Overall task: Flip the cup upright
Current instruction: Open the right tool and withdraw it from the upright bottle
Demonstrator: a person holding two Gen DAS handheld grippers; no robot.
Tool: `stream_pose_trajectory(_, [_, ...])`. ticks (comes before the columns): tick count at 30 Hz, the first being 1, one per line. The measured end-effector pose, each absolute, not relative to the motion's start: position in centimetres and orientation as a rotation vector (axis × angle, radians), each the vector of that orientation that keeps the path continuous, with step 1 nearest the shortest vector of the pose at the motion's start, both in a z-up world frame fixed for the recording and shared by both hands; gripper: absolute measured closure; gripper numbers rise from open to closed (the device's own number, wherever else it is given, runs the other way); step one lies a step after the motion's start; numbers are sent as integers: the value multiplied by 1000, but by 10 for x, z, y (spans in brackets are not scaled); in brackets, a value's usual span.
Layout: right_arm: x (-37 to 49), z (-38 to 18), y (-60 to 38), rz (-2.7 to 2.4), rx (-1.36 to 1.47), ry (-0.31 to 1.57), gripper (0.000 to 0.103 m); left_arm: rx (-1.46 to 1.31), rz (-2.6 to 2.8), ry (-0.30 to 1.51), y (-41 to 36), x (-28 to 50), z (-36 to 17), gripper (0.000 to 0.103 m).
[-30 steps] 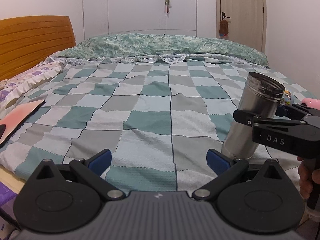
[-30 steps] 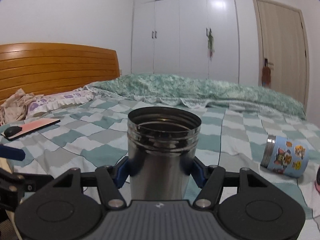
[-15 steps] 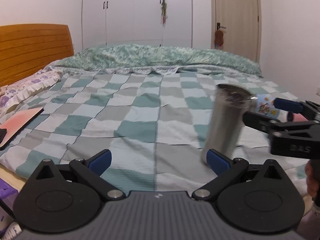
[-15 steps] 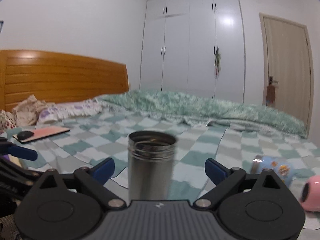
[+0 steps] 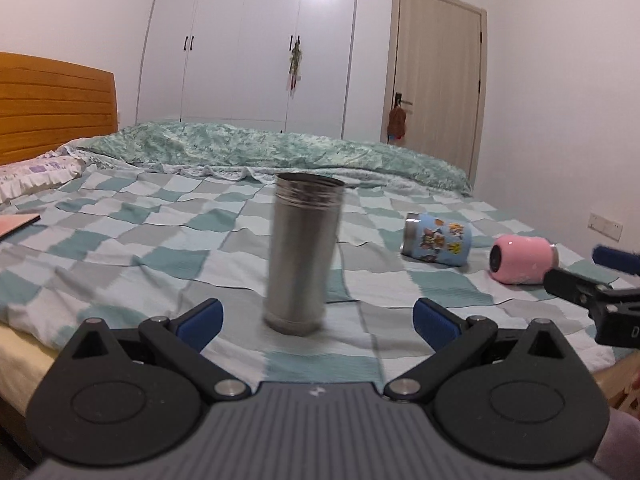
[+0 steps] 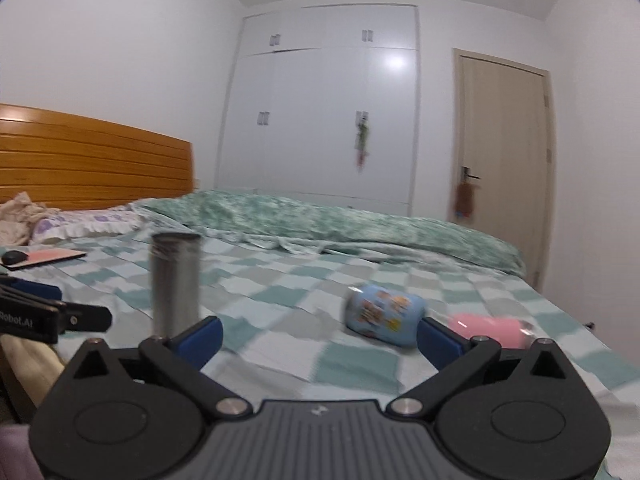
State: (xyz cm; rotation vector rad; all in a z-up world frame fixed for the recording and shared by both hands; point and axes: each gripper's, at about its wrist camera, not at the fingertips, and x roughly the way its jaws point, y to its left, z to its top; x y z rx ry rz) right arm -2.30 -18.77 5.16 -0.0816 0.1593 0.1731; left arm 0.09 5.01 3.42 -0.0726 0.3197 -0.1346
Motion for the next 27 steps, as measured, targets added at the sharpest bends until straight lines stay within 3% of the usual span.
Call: stream_pose_trajectory(27, [-51, 12, -247, 37, 14, 67, 0, 41, -26, 189, 3, -10, -1, 0])
